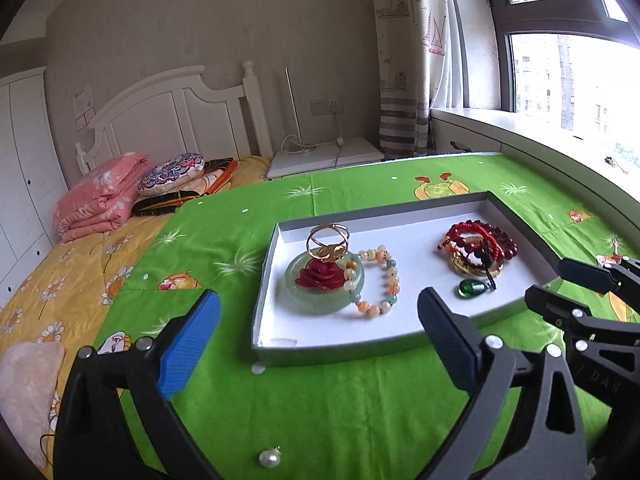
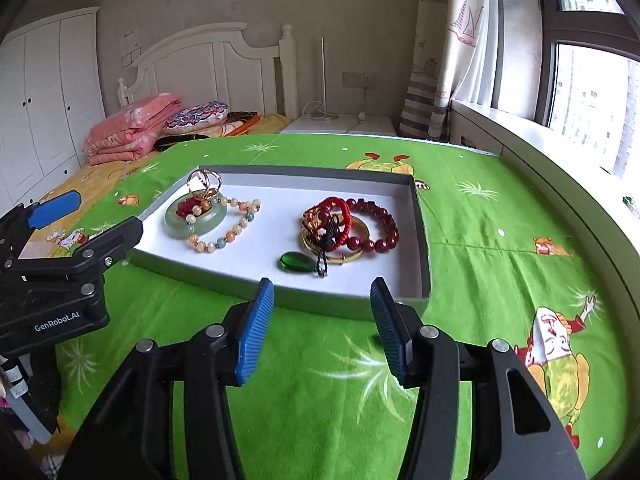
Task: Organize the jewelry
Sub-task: 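Drop the pendant on the gold bangle while the left tool drops the beads by the jade bangle, then lower the right tool onto the pearl and close on it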
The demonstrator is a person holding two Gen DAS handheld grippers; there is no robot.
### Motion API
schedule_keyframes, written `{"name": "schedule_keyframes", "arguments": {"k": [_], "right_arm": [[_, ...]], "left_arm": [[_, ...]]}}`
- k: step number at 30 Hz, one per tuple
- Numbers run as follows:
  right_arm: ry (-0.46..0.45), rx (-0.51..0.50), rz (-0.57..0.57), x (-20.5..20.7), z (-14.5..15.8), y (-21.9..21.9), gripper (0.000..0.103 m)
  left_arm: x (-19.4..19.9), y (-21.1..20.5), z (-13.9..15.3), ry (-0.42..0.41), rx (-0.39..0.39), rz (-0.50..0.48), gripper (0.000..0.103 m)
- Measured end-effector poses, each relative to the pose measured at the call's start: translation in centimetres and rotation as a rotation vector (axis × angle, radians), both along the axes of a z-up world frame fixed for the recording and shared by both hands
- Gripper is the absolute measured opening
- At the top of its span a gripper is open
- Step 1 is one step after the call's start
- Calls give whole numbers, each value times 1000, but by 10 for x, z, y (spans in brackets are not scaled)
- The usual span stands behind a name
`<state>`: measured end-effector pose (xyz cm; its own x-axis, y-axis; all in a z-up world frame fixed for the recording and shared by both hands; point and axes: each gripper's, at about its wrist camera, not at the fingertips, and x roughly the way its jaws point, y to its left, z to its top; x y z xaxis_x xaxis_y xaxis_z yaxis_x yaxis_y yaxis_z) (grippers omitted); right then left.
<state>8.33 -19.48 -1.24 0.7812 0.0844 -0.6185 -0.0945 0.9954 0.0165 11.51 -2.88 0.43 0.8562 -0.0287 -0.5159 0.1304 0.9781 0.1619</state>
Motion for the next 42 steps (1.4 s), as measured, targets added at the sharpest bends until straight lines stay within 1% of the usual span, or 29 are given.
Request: {"name": "schedule_keyframes", "arguments": {"k": [2,5,9,12,16,19,25,27,30,33,38,42], "right_arm": [[-1,-3,1,-10,-3,-1,49],[-11,-22,9,-25,-6,-1,49],[-12,-26,9,-36,-11,-5,49],[4,-12,-5,-36,-15,-14,49],[26,-5,-46,-30,-17,-25,49],[47,-36,-65,-21,-17,-28,48],[104,-59,-80,5,-18,-29,37],[126,-63,-94,14,-19,-28,30],[152,-58,-112,23,-22,-28,25],[165,-75,-120,24,-26,-26,20],[183,-86,-117,26,-29,-25,17],[180,-100,-110,26,-30,-23,16]], "left_arm": [[-14,3,-6,-22,3,0,98],[-30,9,-14,-32,-9,3,98],[-45,17,-26,-57,-2,41,98],[-49,26,-24,-76,-41,53,98],[-43,28,-28,-25,-65,12,98],[-41,26,-29,-10,-66,-5,98],[-36,26,-33,35,-72,-15,98],[-34,26,-33,38,-80,-15,98],[-34,28,-34,40,-88,-15,98],[-34,29,-34,41,-90,-17,98],[-34,28,-34,39,-87,-16,98],[-33,28,-34,41,-89,-15,98]]}}
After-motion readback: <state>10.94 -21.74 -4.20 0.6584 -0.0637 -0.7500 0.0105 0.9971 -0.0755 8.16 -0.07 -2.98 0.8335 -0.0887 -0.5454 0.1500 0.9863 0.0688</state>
